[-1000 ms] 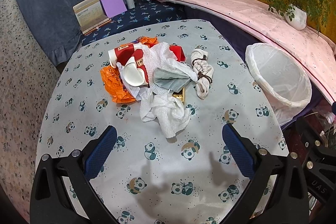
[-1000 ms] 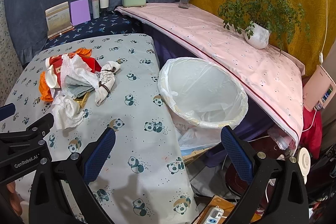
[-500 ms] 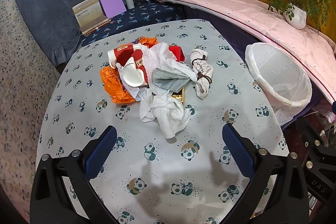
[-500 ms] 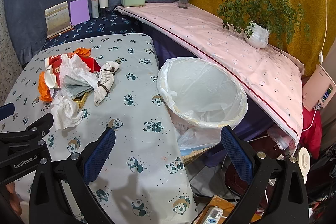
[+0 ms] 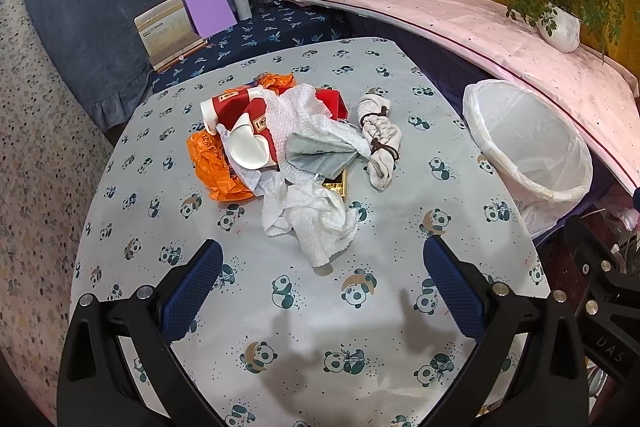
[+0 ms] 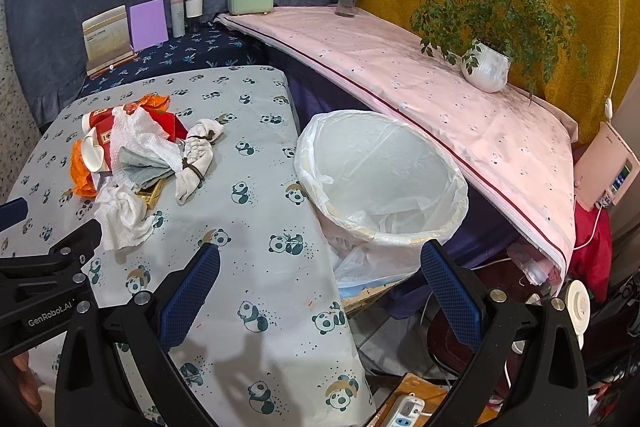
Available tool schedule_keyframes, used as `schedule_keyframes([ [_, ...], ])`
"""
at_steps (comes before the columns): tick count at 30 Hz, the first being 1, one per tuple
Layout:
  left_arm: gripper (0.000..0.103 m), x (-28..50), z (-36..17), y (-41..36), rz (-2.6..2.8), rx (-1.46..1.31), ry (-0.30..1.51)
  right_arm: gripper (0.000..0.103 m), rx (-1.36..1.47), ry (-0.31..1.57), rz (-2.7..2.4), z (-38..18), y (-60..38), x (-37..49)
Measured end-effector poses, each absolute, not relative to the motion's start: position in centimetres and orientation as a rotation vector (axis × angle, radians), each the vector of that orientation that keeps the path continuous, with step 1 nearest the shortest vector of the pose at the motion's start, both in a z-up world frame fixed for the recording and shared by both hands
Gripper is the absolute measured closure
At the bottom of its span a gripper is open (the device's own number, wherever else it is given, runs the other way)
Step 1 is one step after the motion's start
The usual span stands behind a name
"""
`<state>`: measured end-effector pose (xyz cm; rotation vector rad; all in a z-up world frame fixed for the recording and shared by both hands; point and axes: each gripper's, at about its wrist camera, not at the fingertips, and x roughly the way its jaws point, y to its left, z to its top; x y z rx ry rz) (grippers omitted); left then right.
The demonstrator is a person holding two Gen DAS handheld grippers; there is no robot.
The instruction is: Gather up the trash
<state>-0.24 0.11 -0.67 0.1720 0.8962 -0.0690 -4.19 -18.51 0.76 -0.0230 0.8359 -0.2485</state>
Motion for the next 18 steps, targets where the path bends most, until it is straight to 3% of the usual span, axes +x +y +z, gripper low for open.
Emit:
schedule_keyframes([
  [18,0.007,-0.26,-0.87,-0.02,-0.071,0.173,0.902,0.007,-0.041,0.836,-0.257,0.78,-18.22,-4.02],
])
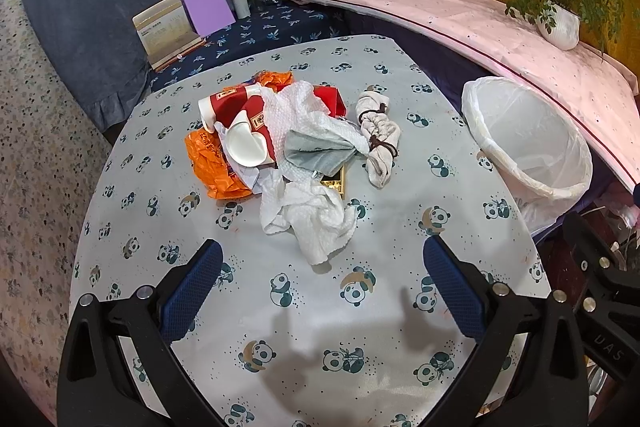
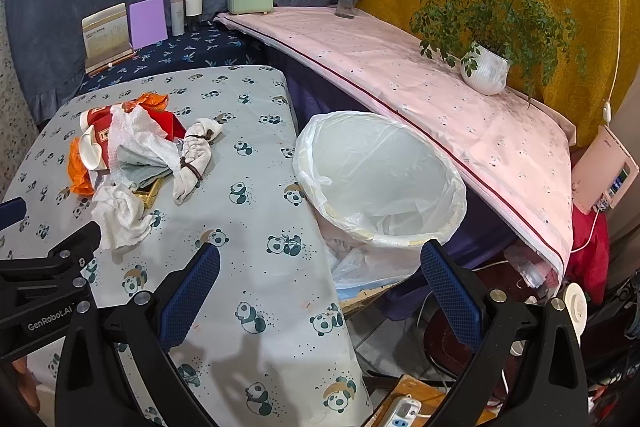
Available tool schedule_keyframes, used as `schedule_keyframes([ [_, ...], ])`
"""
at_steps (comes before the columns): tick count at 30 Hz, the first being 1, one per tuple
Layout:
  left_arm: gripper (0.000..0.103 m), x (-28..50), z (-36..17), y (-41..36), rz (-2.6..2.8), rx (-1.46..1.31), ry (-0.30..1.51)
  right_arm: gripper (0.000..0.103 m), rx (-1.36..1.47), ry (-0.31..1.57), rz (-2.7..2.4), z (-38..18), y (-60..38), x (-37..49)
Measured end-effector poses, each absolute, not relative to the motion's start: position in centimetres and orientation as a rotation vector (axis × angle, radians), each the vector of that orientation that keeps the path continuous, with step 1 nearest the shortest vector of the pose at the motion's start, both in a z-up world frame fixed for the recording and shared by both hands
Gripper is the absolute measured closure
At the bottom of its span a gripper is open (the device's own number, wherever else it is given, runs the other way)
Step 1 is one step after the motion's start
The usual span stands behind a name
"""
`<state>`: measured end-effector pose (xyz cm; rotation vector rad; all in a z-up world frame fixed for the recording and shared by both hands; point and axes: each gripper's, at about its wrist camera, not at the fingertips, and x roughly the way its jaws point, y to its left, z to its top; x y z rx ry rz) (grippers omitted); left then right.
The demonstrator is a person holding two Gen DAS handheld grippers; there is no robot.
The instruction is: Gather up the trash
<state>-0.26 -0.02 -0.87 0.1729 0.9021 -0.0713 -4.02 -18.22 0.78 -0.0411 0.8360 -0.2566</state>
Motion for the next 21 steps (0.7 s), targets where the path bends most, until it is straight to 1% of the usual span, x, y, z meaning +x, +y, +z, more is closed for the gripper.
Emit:
schedule_keyframes([
  [21,0.007,-0.57,-0.89,-0.24,-0.08,0.187,0.898,0.007,-0.029,0.82,-0.278,0.87,-18.86,-4.54],
])
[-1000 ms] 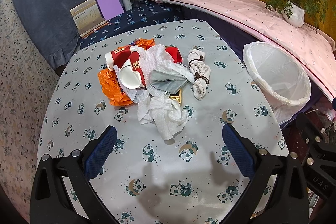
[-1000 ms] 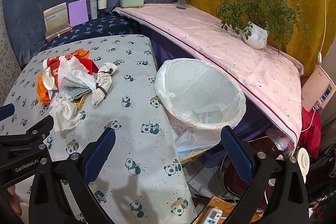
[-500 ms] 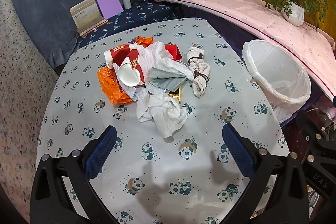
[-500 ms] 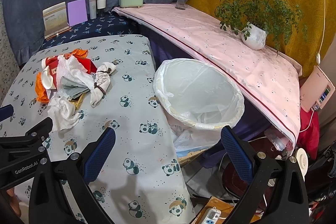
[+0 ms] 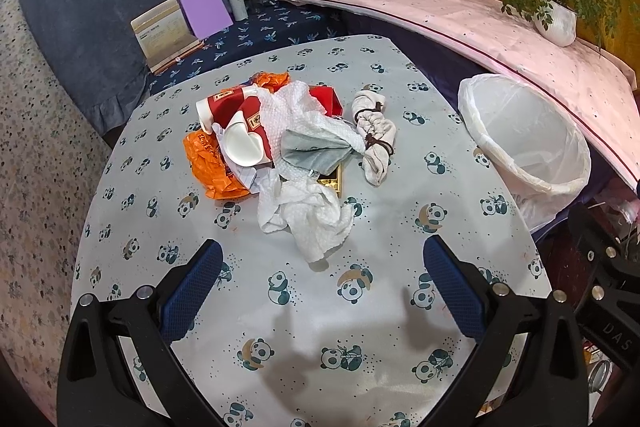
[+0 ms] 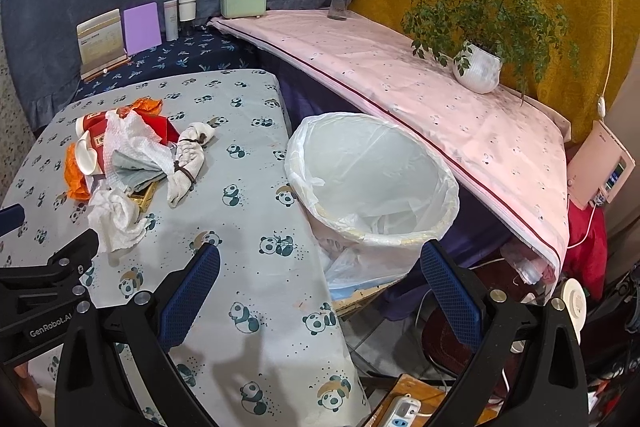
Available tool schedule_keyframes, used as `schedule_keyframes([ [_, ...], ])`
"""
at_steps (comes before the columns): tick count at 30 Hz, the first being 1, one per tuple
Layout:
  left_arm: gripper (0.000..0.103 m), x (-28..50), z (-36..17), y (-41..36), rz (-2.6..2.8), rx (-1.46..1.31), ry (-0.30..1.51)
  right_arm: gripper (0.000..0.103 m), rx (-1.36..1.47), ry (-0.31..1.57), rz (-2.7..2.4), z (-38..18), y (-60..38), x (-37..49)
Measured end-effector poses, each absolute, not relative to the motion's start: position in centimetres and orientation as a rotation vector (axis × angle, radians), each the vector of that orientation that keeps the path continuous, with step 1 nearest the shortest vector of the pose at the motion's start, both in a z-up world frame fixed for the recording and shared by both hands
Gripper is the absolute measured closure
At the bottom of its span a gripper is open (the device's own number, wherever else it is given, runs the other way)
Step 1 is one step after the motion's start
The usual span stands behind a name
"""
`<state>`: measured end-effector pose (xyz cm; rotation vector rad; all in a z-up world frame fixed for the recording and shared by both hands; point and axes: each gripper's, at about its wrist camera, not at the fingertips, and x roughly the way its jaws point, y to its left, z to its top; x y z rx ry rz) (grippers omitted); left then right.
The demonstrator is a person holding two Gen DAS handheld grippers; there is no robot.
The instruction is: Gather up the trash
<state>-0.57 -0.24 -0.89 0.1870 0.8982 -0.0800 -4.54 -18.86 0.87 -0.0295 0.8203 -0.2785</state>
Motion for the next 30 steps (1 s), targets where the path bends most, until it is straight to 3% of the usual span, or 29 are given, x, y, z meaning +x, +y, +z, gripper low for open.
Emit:
schedule_keyframes([
  [19,0.007,0.4,-1.2,0.4,-0.117,0.155,0.886,0.007,-0.014,0.783,-0.303,1.3,-18.8,-3.9],
  [30,0.007,4.2,-4.3,5.4,-0.104,0.04,0.947,0.007,0.037,0.785,-0.287,0.1,-18.3,-1.1],
])
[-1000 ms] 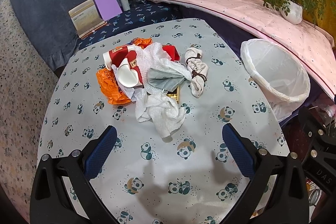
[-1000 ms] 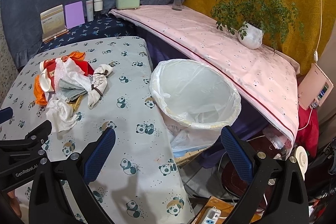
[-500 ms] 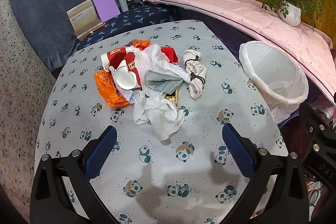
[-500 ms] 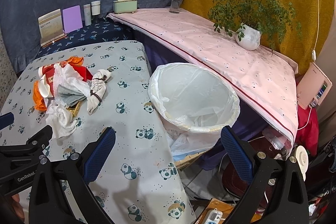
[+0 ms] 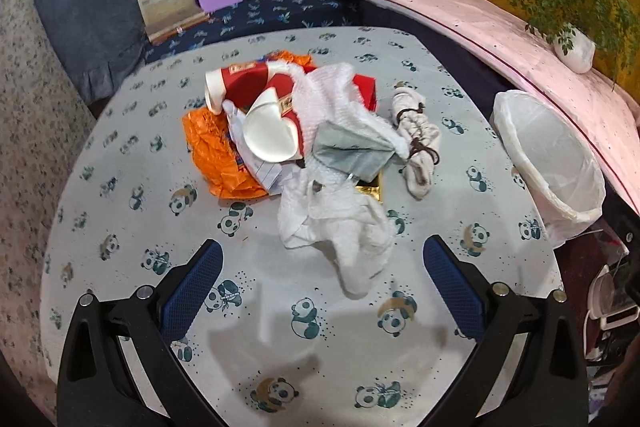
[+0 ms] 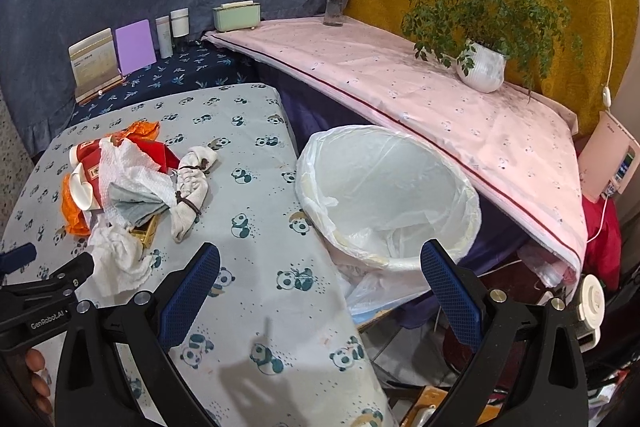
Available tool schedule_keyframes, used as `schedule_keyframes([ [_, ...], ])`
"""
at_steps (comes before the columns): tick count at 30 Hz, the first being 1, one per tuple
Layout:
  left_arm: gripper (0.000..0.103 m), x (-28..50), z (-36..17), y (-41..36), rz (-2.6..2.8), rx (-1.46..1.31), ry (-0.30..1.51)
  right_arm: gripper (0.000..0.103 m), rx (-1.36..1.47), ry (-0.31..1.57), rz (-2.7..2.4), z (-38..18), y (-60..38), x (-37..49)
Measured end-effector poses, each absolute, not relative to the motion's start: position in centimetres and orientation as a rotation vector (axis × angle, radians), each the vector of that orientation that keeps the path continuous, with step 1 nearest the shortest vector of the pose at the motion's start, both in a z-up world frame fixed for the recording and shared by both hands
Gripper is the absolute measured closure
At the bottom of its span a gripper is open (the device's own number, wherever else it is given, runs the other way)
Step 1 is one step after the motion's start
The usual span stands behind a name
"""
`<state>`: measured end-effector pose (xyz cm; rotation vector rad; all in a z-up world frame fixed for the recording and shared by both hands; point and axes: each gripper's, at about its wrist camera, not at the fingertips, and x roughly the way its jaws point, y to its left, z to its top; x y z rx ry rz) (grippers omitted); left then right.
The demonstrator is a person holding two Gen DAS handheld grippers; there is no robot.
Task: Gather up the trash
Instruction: 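Grasp the white tissue with the left tool while the right tool grasps the knotted cloth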
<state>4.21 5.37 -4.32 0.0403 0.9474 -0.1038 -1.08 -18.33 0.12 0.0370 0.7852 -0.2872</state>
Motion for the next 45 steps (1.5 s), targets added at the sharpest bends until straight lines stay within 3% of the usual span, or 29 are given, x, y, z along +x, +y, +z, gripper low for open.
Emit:
schedule_keyframes([
  [15,0.008,7.9,-8.0,7.3,-0.153,-0.046,1.052,0.007,0.056,0.81,-0.198,-2.9,-14.9,5.2],
  [18,0.024,8.2,-8.2,6.7,-0.192,-0.04,1.054,0.007,0.049,0.814,-0.179,-3.2,-14.2,6.7],
  [20,0.045,8.7,-8.4,6.5,-0.221,-0.043,1.072,0.011,0.052,0.818,-0.158,-3.5,-13.5,7.9],
  [22,0.057,9.0,-8.7,6.6,-0.235,-0.054,1.09,0.014,0.056,0.828,-0.137,-3.9,-13.2,9.0],
  [25,0.084,9.3,-9.0,6.9,-0.252,-0.061,1.111,0.025,0.056,0.849,-0.105,-4.7,-12.3,10.5],
  [28,0.094,9.4,-9.2,7.3,-0.257,-0.061,1.121,0.036,0.057,0.872,-0.078,-5.4,-11.5,12.0],
  [32,0.095,9.4,-9.3,7.7,-0.26,-0.064,1.123,0.05,0.064,0.905,-0.042,-6.6,-10.6,13.5],
  [39,0.095,9.6,-9.2,7.9,-0.262,-0.058,1.12,0.057,0.081,0.973,-0.02,-9.2,-10.1,15.4],
  [43,0.095,9.6,-9.0,7.7,-0.26,-0.053,1.112,0.074,0.116,1.002,0.014,-10.3,-10.1,15.5],
  [45,0.095,9.6,-8.8,7.6,-0.259,-0.05,1.105,0.078,0.109,0.992,0.015,-10.0,-10.1,15.1],
])
